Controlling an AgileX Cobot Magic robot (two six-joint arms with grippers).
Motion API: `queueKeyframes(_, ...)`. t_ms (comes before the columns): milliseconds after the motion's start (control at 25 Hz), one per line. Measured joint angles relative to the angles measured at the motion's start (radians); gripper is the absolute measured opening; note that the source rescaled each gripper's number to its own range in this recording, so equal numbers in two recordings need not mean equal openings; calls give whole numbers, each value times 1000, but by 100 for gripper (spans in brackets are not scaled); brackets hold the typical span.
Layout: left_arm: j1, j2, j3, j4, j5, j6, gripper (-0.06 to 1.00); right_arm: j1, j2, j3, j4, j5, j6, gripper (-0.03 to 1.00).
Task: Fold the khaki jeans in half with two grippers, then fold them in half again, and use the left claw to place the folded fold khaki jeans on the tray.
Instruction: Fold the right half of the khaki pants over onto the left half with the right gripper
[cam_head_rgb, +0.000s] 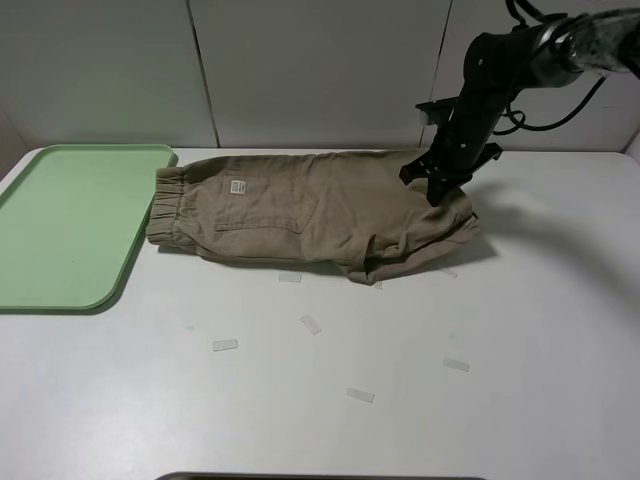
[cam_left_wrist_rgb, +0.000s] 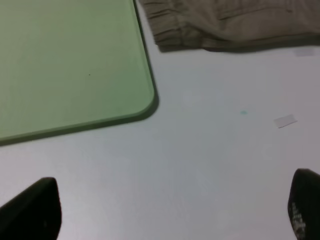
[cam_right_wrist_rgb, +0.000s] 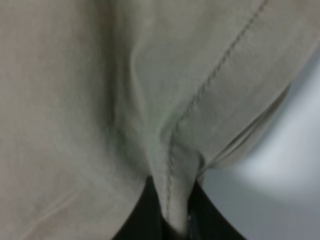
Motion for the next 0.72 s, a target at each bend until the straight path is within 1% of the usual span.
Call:
queueKeyframes(200, 0, 0, 0, 0, 0, 0, 88, -36, -66, 0, -136, 67, 46, 3)
queueKeyframes(240, 0, 0, 0, 0, 0, 0, 88, -46, -77, 0, -169, 74, 61, 3)
queueKeyframes(280, 0, 0, 0, 0, 0, 0, 88, -46, -77, 0, -169, 74, 61, 3)
queueKeyframes(480, 0, 0, 0, 0, 0, 0, 88, -90, -144, 1, -314, 92, 155, 3)
queueKeyframes(600, 0, 0, 0, 0, 0, 0, 88, -86, -174, 1, -342, 108, 204, 3)
queueKeyframes(640, 0, 0, 0, 0, 0, 0, 88, -74, -181, 1, -345, 111, 211, 3)
queueKeyframes(720, 0, 0, 0, 0, 0, 0, 88, -21, -195, 1, -337, 111, 222, 3)
